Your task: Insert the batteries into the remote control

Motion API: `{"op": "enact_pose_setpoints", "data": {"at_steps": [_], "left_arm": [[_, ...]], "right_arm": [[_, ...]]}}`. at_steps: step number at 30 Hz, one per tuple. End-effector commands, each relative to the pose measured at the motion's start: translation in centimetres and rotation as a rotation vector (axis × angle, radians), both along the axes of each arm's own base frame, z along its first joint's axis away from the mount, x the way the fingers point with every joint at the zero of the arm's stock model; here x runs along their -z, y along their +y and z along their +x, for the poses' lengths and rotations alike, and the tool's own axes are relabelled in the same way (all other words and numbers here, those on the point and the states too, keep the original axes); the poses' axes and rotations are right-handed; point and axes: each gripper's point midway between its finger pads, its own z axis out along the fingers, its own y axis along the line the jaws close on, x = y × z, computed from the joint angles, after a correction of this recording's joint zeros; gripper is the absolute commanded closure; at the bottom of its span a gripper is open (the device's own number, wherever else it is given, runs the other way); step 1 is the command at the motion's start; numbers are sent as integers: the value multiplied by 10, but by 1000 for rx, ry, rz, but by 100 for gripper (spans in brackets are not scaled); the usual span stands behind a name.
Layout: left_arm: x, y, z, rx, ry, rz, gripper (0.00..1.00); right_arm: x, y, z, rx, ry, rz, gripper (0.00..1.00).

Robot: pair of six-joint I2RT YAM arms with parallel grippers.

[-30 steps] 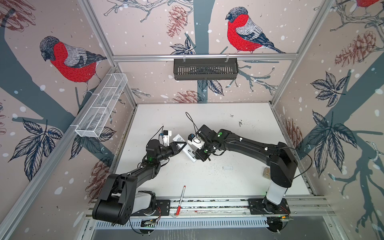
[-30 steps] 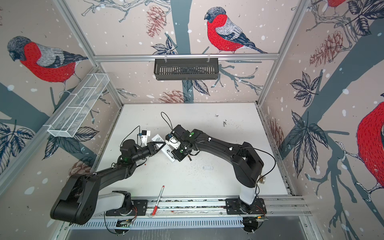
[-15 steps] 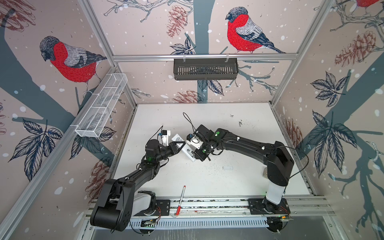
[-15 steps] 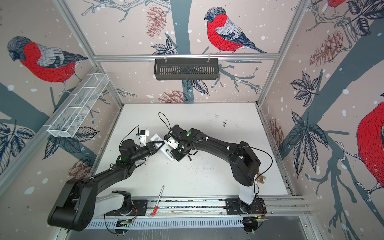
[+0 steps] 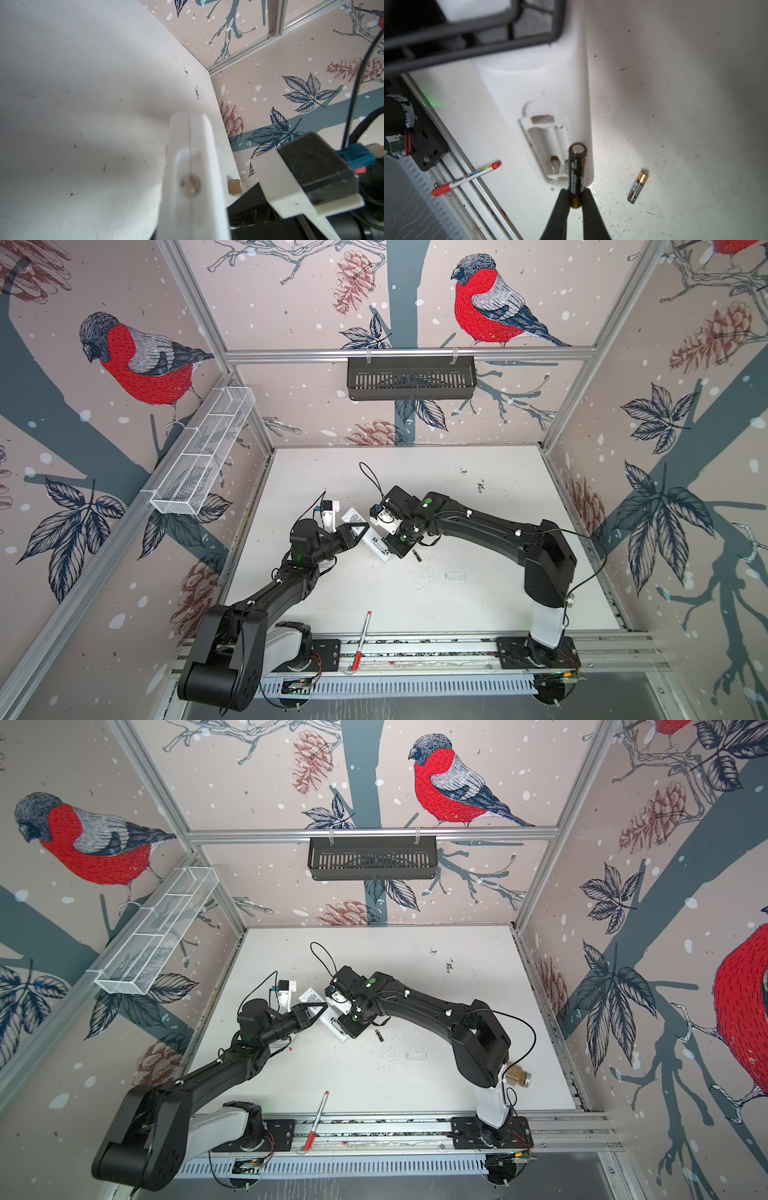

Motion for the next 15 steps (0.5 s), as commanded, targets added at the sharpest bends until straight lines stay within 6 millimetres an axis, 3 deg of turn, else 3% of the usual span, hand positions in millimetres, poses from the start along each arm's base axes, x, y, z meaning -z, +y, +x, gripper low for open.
{"op": "enact_pose_setpoints", "data": {"at_steps": [1, 11, 15], "left_arm": [[-5, 1, 2, -1, -36, 8, 100], [-2, 5, 3, -29, -29, 41, 100], [-4, 5, 3, -28, -36, 39, 100]], "right_arm": [[4, -1, -2, -12, 3, -38, 85], [3, 6, -17, -65, 3, -45, 85], [7, 0, -9, -16, 5, -62, 85]]}}
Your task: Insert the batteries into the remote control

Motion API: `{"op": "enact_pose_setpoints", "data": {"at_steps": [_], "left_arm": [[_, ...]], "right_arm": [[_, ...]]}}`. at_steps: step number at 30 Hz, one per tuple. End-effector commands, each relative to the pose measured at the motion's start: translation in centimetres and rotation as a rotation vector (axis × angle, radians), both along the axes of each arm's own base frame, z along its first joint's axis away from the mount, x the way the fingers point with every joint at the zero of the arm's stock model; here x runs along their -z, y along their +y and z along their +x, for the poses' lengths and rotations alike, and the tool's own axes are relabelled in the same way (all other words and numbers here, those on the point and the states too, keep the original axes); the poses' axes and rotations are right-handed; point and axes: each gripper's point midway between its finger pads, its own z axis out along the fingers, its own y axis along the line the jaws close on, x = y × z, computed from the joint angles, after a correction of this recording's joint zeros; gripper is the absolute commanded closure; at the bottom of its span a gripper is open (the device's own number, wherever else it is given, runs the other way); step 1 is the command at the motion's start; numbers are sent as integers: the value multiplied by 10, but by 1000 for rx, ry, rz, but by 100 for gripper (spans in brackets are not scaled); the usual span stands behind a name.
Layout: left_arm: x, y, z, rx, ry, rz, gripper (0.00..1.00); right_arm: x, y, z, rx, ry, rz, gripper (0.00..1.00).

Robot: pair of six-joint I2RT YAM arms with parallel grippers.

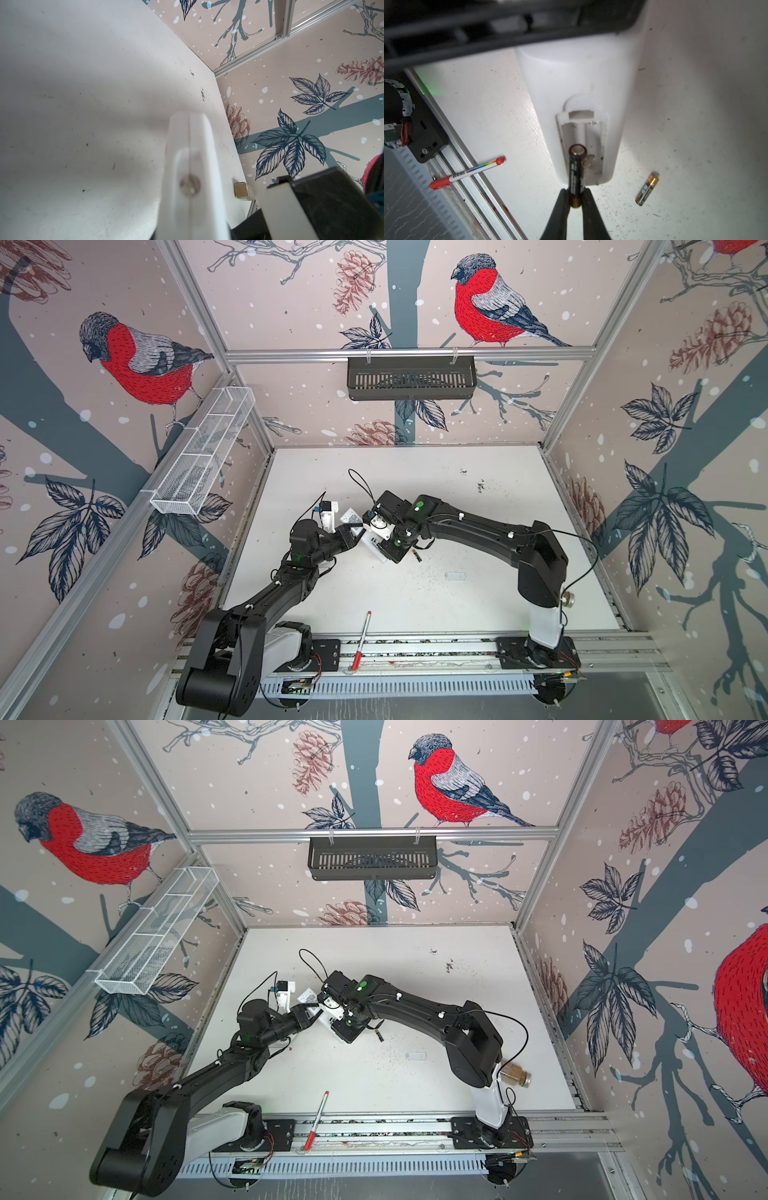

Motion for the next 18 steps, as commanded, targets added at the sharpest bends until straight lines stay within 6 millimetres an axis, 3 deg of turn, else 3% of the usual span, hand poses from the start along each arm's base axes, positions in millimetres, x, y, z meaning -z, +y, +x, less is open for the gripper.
{"op": "enact_pose_setpoints", "data": {"at_steps": [1, 10, 18], "left_arm": [[-7, 0, 1, 7, -39, 9, 100], [-9, 0, 1, 5, -46, 9, 100], [-7, 1, 2, 1, -38, 12, 100]], "right_arm": [[4, -9, 6, 46, 6, -29, 85], [3, -8, 11, 45, 4, -38, 81], [-1, 1, 3, 1, 2, -25, 84]]}}
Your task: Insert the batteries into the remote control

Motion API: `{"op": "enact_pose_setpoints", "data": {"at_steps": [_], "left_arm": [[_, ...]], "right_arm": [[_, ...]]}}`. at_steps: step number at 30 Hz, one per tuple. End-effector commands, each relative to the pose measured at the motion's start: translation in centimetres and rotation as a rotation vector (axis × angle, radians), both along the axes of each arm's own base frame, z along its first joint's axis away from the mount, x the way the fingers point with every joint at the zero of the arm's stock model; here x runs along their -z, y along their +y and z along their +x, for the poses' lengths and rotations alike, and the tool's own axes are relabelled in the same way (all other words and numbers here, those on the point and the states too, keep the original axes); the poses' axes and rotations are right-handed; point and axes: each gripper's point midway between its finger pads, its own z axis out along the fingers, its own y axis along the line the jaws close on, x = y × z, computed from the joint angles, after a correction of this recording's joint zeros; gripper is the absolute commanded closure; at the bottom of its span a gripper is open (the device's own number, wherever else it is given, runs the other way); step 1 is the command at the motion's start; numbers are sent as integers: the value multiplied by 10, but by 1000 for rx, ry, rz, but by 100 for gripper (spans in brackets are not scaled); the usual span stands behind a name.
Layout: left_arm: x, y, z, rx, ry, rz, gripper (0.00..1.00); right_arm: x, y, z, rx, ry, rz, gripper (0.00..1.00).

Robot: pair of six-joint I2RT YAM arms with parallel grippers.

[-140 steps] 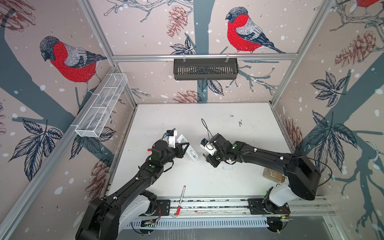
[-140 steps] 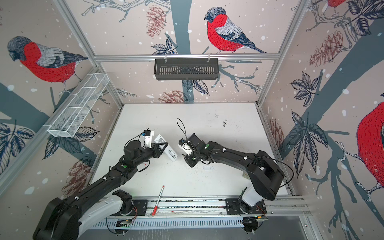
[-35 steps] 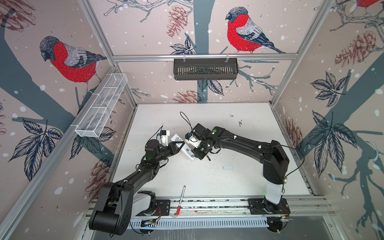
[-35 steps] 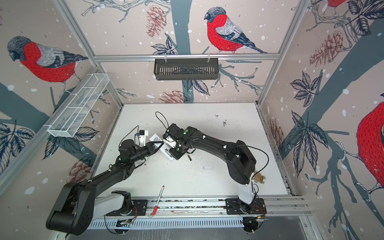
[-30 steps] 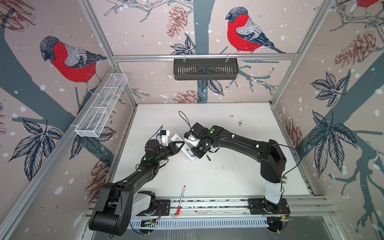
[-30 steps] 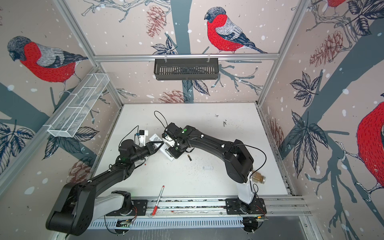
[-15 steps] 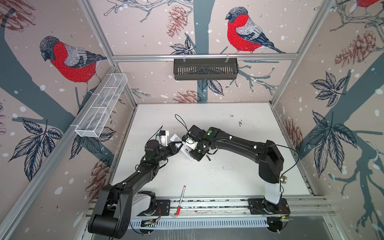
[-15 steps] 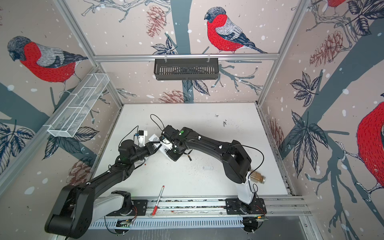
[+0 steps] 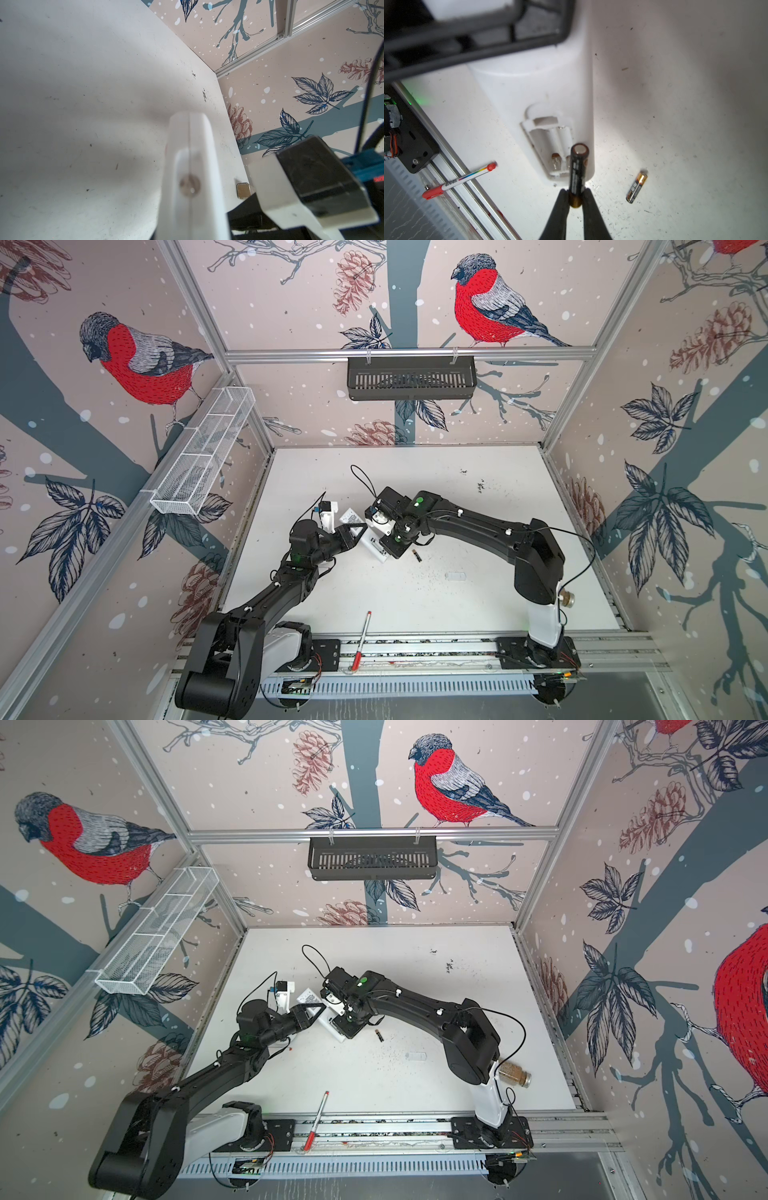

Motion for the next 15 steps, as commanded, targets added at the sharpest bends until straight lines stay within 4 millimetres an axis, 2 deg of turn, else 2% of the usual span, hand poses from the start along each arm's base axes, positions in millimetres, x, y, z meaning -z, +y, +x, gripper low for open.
{"op": "enact_pose_setpoints", "data": {"at_steps": [1, 7, 15], "left_arm": [[-8, 0, 3, 2, -35, -2, 100], [-7, 1, 4, -4, -33, 3, 100], [-10, 1, 4, -5, -41, 2, 100]], "right_arm": [[1, 1, -6, -32, 11, -9, 84], [1, 2, -8, -42, 7, -10, 84], [4, 0, 0, -14, 1, -29, 77]]}}
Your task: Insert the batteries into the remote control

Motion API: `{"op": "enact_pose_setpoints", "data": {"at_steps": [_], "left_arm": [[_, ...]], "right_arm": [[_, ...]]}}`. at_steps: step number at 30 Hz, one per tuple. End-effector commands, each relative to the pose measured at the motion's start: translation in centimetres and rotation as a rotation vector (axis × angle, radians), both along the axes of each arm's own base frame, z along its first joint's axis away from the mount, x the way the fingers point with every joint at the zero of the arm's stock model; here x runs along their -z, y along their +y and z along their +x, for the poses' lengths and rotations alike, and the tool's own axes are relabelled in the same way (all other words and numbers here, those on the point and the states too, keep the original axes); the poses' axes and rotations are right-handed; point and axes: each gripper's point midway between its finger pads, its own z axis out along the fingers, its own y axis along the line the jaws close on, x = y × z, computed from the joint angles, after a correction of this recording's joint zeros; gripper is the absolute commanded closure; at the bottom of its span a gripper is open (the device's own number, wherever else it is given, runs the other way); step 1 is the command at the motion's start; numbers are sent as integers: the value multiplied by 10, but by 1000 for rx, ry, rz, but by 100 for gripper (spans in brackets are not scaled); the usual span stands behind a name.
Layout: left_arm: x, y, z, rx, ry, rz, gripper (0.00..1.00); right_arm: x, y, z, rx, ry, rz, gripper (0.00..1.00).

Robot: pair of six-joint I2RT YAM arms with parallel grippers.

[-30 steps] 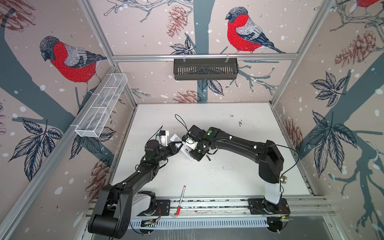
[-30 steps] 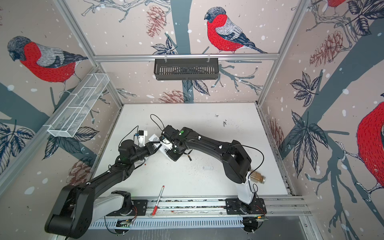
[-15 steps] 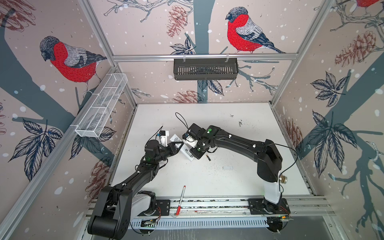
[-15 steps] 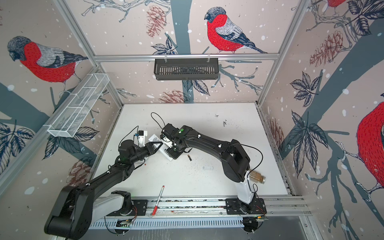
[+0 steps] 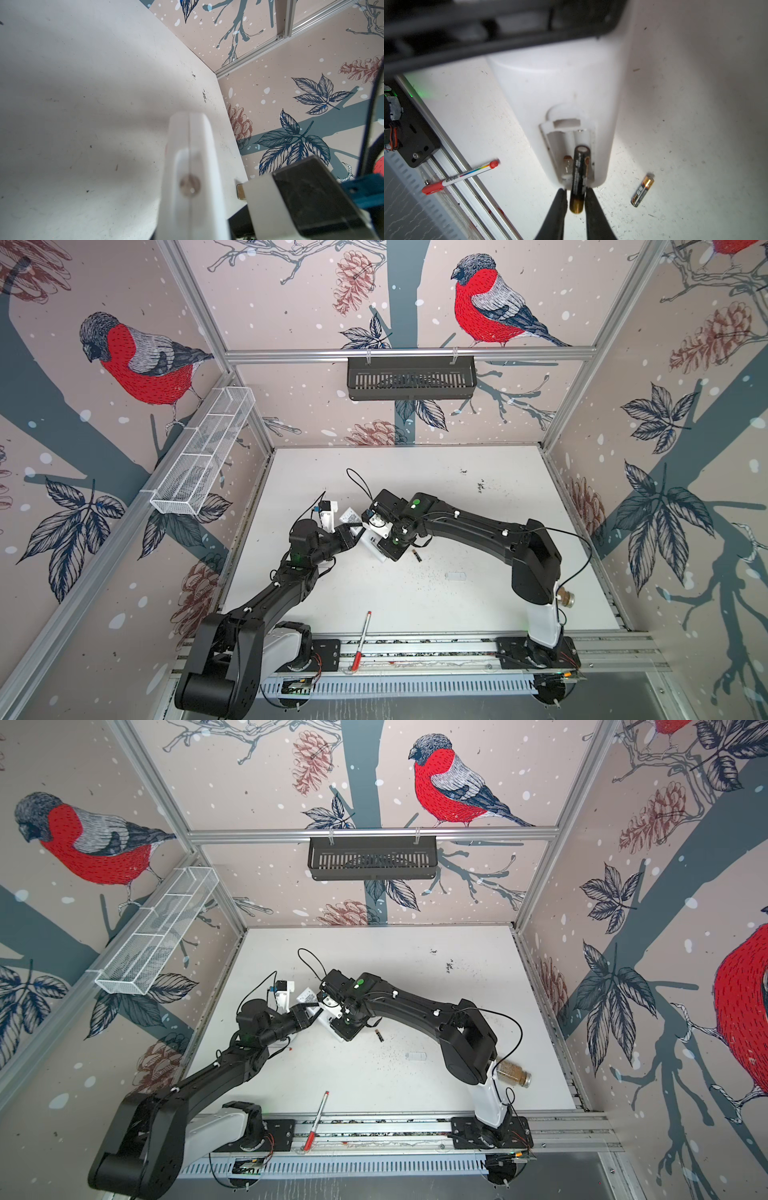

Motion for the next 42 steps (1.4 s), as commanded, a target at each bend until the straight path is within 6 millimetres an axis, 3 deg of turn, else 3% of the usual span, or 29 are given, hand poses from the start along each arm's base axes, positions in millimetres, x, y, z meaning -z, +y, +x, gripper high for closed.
{"op": "enact_pose_setpoints", "data": {"at_steps": [1, 16, 24, 31, 42], "left_arm": [[-7, 1, 3, -2, -34, 1, 100], [-16, -1, 0, 9, -40, -29, 100], [-26, 1, -2, 7, -42, -70, 100], [-22, 17, -1, 4, 39, -125, 100], [-9, 15, -2, 64, 140, -161, 100]], "right_arm": [[-1, -2, 3, 10, -6, -16, 77], [-3, 4, 7, 20, -25, 5, 84], [-5, 8, 21, 51, -70, 18, 85], [-11, 15, 30, 74, -107, 41, 86], [-14, 27, 36, 79, -138, 60, 86]]}}
